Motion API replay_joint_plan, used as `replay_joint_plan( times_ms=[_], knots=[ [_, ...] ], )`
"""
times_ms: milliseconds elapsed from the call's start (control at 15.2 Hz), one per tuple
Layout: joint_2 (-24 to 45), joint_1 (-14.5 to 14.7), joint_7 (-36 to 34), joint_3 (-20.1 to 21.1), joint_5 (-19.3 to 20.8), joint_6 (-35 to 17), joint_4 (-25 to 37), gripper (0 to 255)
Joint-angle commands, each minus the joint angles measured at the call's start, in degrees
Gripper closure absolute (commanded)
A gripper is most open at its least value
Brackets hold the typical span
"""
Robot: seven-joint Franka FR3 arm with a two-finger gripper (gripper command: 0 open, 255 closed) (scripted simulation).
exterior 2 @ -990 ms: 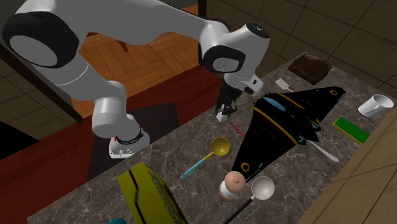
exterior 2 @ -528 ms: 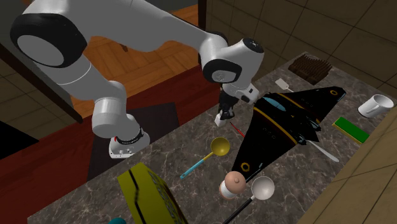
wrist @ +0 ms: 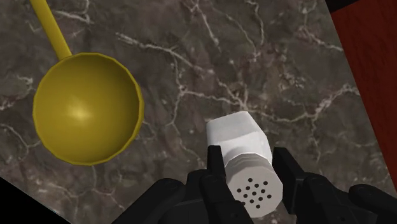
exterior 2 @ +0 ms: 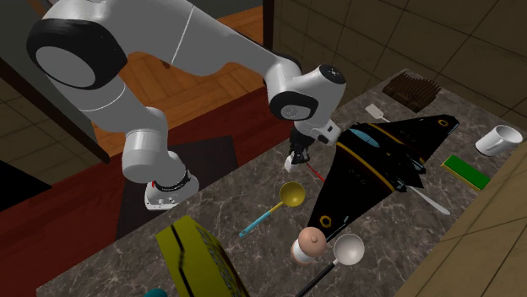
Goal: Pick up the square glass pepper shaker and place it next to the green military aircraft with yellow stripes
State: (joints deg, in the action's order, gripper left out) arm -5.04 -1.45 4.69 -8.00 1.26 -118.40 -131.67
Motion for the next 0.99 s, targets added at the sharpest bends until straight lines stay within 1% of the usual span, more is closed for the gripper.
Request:
replay_joint_plan(
  times_ms=[0, 264, 330, 660, 924],
  knots=[
    [0.04, 0.02, -0.03, 0.02, -0.01, -0.15, -0.08, 255],
    [0.04, 0.02, -0.03, 0.02, -0.01, -0.15, -0.08, 255],
    [0.04, 0.02, -0.03, 0.02, -0.01, -0.15, -0.08, 0],
    [0.04, 0.02, -0.03, 0.02, -0.01, -0.15, -0.08, 0],
    [-1.95, 0.08, -0.20, 0.15, 0.15, 7.33, 5.41, 0]
  ],
)
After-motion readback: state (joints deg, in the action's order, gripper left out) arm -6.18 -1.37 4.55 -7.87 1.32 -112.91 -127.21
